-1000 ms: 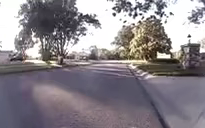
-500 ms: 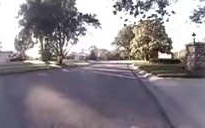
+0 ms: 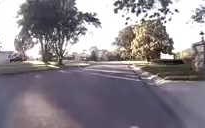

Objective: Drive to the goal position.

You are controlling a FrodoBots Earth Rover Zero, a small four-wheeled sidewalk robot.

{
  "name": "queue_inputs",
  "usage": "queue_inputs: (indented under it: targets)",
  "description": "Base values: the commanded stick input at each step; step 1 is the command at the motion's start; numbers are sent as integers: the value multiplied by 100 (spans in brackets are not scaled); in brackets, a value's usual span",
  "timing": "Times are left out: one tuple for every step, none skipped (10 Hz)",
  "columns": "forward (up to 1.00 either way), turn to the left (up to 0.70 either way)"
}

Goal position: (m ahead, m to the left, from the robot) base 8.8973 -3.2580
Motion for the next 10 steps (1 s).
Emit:
queue_inputs:
  targets:
    - [100,0]
    - [100,0]
    - [100,0]
    - [100,0]
    - [100,0]
    - [99,0]
    - [80,0]
    - [74,0]
    - [73,0]
    - [73,0]
